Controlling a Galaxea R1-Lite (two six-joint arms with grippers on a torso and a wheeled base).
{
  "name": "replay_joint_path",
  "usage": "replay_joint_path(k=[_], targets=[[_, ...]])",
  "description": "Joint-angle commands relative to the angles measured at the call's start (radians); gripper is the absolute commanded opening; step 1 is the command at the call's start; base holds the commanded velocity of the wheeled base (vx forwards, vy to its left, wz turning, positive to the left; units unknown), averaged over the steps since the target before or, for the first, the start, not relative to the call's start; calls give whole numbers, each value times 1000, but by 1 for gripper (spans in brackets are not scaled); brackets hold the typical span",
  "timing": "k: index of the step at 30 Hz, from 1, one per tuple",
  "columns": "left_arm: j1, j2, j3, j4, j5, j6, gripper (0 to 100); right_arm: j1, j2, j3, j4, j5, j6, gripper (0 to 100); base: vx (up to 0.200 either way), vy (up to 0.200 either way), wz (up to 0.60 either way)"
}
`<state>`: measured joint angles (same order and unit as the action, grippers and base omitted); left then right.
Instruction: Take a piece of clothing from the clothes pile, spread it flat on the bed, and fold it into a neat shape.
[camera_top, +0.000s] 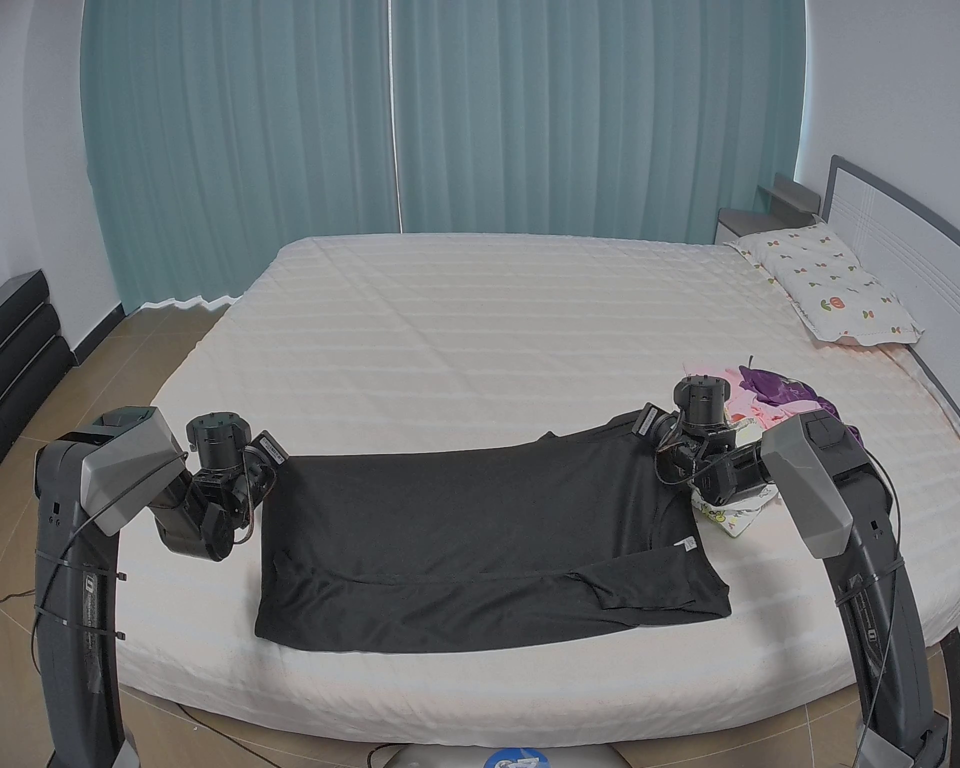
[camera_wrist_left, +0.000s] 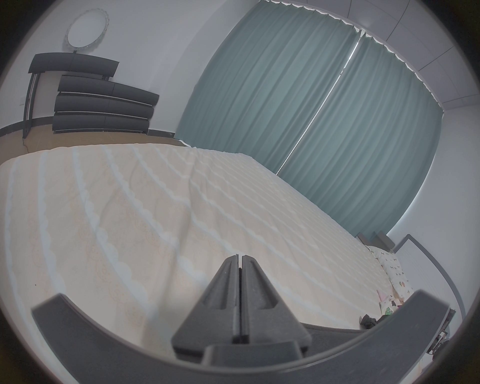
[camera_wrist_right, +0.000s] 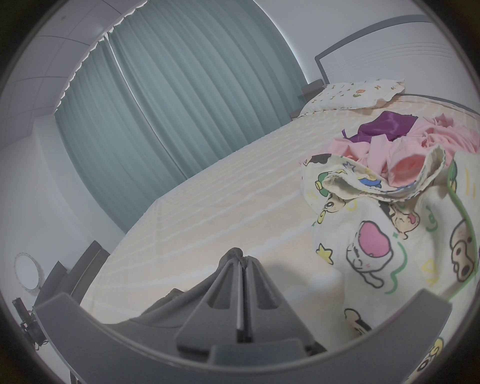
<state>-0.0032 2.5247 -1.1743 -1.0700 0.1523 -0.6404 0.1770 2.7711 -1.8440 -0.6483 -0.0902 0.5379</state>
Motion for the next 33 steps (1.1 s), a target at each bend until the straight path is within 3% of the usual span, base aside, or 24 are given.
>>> replay_joint_path(k=[1, 10, 33], targets=[[8, -12, -7, -1, 1, 1, 0, -2, -68, 77, -80, 4, 1, 0, 0, 0, 0], [26, -21, -2, -5, 3, 16, 0, -1, -80, 206, -214, 1, -47, 0, 0, 0, 0], [29, -26, 41, -10, 1, 180, 0, -10, -169, 330, -269, 0, -49, 0, 0, 0, 0]])
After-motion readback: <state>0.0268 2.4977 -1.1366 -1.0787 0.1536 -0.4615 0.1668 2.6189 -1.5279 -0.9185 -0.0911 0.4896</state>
